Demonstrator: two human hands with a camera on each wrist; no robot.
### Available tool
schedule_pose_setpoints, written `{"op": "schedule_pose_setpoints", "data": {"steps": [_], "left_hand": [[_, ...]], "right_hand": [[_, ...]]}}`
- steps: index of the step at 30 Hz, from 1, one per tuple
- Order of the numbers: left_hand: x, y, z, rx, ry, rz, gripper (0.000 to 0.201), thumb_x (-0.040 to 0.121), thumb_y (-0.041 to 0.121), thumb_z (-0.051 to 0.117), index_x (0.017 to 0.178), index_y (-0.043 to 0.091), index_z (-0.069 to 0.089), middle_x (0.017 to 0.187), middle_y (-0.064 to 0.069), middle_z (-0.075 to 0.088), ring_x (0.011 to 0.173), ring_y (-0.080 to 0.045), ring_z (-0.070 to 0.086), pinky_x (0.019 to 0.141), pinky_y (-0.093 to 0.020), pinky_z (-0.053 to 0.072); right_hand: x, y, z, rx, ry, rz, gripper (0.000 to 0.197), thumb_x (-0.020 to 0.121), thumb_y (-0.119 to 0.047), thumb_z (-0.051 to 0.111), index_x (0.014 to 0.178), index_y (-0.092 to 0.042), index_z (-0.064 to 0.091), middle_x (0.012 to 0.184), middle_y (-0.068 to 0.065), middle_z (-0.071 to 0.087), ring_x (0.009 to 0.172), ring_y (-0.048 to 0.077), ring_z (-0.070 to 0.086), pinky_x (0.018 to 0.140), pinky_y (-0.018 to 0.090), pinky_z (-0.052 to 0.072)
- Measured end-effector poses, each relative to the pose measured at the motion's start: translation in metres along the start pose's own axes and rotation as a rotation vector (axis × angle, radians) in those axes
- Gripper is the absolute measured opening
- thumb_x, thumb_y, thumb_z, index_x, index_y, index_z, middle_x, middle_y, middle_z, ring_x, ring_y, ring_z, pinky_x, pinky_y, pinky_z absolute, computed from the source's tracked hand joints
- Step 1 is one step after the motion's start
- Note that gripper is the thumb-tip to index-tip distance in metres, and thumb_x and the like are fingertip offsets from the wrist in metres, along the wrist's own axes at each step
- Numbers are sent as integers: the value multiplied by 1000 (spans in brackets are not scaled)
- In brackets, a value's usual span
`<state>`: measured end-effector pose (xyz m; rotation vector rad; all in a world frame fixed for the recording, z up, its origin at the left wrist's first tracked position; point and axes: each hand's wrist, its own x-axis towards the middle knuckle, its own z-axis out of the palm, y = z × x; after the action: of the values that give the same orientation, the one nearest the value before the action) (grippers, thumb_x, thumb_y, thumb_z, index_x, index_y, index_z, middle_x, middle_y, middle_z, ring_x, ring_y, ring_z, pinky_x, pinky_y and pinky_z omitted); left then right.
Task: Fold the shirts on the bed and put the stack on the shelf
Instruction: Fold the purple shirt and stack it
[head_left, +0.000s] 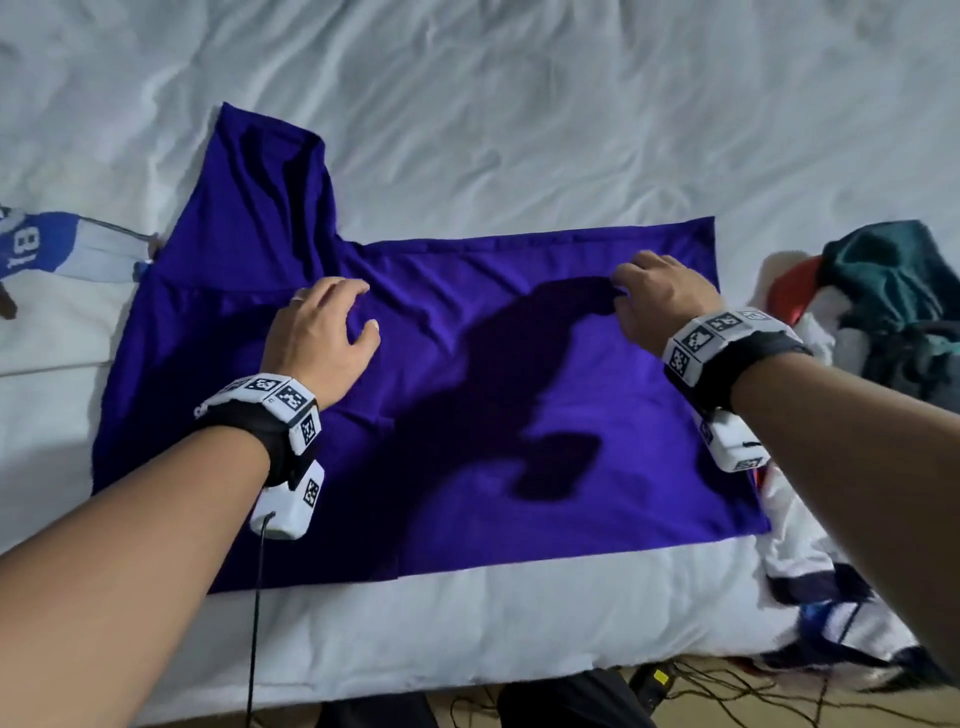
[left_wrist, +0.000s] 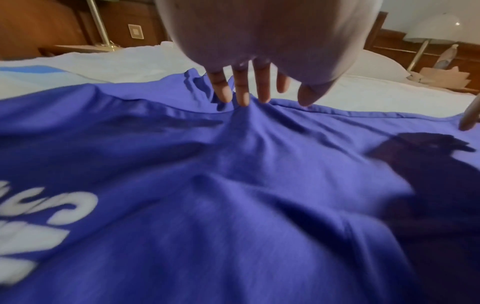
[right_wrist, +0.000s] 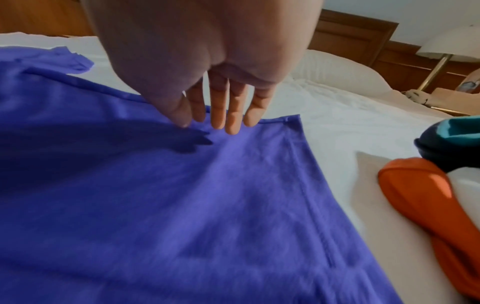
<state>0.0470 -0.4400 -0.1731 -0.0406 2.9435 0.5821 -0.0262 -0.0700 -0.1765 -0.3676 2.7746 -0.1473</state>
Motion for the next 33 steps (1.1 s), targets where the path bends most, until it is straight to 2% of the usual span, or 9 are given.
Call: {"op": "schedule_pose_setpoints", "data": {"steps": [3, 5, 7, 9, 14, 18, 23, 29, 33], "left_hand": [[25, 4, 4, 70, -13, 12, 52, 91, 17, 61, 142, 14, 50, 148, -5, 51, 129, -37, 47, 102, -54, 41], [37, 1, 8, 125, -69, 0, 59, 94, 18, 56, 151, 19, 40, 159, 1, 38, 141, -32, 34, 107, -56, 34], [45, -6, 13, 173, -139, -53, 61, 99, 20, 50, 156, 27, 30, 164, 8, 26, 147, -29, 22, 111, -56, 24], [49, -13, 17, 226, -160, -78, 60, 99, 20, 49, 155, 29, 28, 163, 9, 26, 144, -30, 22, 109, -57, 22], [60, -27, 12, 319, -83, -84, 52, 94, 24, 61, 143, 22, 45, 141, -6, 44, 124, -39, 35, 98, -58, 27], [60, -24, 6, 373, -13, -85, 30, 90, 27, 68, 117, 15, 61, 121, -15, 48, 113, -40, 37, 93, -60, 28], [57, -16, -10, 381, 31, -117, 21, 85, 24, 68, 101, 11, 61, 110, -18, 47, 110, -41, 38, 91, -59, 28], [23, -12, -36, 423, 46, -61, 27, 75, 22, 42, 92, 9, 58, 97, -18, 52, 101, -41, 42, 87, -54, 27], [-19, -11, -46, 446, 76, 44, 21, 78, 22, 48, 93, 10, 59, 86, -15, 59, 89, -39, 50, 80, -50, 28]], "right_hand": [[24, 14, -1, 34, -55, 41, 44, 86, -12, 53, 130, -16, 53, 136, 10, 46, 111, 40, 54, 87, 49, 52], [35, 21, 2, 45, -88, 63, 58, 84, -4, 52, 139, -20, 42, 148, 7, 34, 112, 40, 53, 85, 48, 52], [43, 30, 4, 46, -86, 66, 62, 82, 1, 51, 138, -22, 39, 148, 6, 33, 112, 40, 52, 83, 49, 53], [50, 38, 7, 32, -77, 87, 60, 82, 0, 53, 137, -24, 43, 143, 6, 38, 117, 38, 49, 81, 48, 53], [61, 55, 7, 10, -17, 136, 31, 88, -7, 53, 120, -9, 54, 123, 16, 46, 112, 40, 47, 82, 47, 50], [61, 65, 0, 31, 2, 171, 25, 87, -3, 53, 111, -3, 58, 118, 19, 48, 110, 41, 48, 81, 47, 48], [45, 63, -11, 110, 114, 167, 22, 82, 3, 48, 100, -1, 59, 110, 19, 53, 102, 41, 51, 79, 45, 47], [-2, 60, -21, 110, 256, 135, 16, 77, 5, 54, 91, 1, 60, 97, 22, 55, 91, 42, 52, 74, 47, 47], [-53, 55, -12, 89, 320, 119, 9, 81, -1, 57, 89, 0, 61, 93, 22, 54, 86, 42, 53, 67, 47, 47]]}}
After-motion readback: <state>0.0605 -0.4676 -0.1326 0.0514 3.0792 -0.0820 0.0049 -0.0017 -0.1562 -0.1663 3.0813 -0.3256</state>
